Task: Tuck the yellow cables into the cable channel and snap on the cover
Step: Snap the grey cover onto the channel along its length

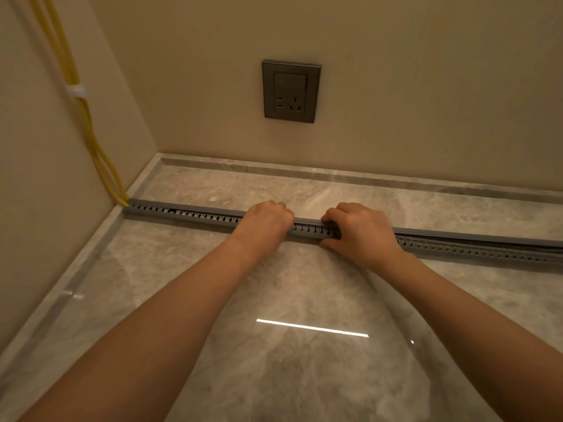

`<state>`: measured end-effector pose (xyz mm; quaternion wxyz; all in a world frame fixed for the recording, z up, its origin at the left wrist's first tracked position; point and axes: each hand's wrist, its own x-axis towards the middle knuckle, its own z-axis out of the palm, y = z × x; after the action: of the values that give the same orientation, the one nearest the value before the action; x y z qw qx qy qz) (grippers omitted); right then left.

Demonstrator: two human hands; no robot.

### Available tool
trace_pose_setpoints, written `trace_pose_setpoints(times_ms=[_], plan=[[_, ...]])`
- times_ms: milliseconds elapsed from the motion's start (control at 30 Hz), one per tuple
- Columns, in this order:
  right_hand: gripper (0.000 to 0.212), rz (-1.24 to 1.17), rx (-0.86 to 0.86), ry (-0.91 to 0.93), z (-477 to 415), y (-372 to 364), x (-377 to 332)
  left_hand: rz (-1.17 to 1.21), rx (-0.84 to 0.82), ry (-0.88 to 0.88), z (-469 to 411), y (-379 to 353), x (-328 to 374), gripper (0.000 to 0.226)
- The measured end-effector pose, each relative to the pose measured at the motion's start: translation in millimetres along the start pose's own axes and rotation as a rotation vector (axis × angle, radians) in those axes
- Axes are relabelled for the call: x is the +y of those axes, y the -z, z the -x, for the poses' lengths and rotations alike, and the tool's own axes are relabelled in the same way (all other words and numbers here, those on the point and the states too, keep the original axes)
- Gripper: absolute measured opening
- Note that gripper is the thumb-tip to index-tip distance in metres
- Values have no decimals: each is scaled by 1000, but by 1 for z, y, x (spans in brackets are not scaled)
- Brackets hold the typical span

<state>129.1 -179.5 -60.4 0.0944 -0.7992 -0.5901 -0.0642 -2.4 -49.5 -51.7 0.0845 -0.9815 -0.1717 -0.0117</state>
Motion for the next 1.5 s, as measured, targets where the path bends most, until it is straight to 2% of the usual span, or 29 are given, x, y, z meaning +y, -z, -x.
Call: trace_pose_setpoints(times_ms=[200,400,533,667,800,1000,1267,1500], plan=[[34,128,-131,21,-16,8,-5,39,22,-7,-1,-3,-3,16],[33,99,-187,7,-25,10,0,95,42,-15,-3,-8,-8,15],[33,65,-182,9,-25,8,3,89,66,-10,-4,-10,-6,14],[34,42,-193,20,-26,8,6,76,66,28,-8,-7,2,25],[33,19,-181,32,-26,7,8,117,46,-9,-16,1,19,27],[32,18,-172,63,-28,7,9,16,-38,28,-24,11,45,17],[31,5,-145,98,-29,5,13,-51,-122,47,-28,16,47,20],[35,-141,-46,-14,-17,-10,16,9,-115,60,-28,12,45,21]])
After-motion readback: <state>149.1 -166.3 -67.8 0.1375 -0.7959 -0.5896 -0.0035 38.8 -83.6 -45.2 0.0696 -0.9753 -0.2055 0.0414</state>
